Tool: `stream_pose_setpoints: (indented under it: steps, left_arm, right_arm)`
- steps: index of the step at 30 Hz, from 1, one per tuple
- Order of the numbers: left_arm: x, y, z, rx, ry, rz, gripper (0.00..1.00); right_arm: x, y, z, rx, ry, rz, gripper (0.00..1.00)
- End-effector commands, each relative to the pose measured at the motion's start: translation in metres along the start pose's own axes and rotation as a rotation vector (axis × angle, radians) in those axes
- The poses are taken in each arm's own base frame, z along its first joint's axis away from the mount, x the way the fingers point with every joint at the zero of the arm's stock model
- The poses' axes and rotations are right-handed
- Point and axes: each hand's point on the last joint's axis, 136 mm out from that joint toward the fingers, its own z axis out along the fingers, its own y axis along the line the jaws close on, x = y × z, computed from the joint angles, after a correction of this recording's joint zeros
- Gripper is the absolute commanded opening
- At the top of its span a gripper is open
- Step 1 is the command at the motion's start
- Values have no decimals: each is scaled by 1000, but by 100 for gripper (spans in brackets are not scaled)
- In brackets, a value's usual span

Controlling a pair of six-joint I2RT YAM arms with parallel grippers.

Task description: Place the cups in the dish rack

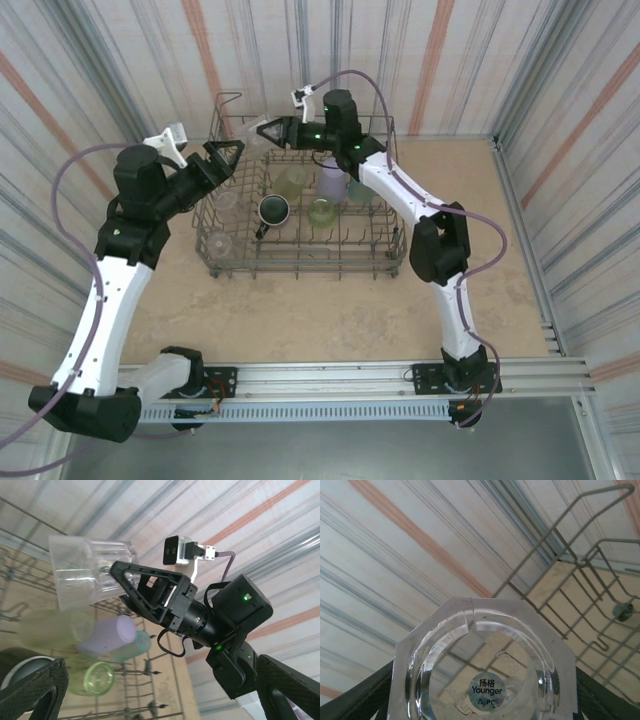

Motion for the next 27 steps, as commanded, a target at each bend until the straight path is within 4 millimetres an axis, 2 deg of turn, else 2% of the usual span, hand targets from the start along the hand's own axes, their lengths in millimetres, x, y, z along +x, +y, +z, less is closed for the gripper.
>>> stream_pose_setpoints:
  steps: [1, 9, 14, 21, 27]
  left_arm:
    - [-2, 22, -21, -157, -17, 109, 99]
    - [0, 40, -46, -277, -20, 182, 99]
    - [3, 48, -53, -314, -17, 216, 99]
    - [7, 55, -54, -318, 2, 209, 99]
    - [10, 60, -54, -320, 11, 198, 99]
  right_arm:
    - [22, -26, 17, 151, 67, -121, 47]
    - [45, -59, 52, 325, 71, -226, 46]
    - [54, -68, 67, 404, 65, -285, 46]
    - [67, -72, 82, 445, 65, -342, 44]
    - [73, -65, 92, 437, 64, -382, 44]
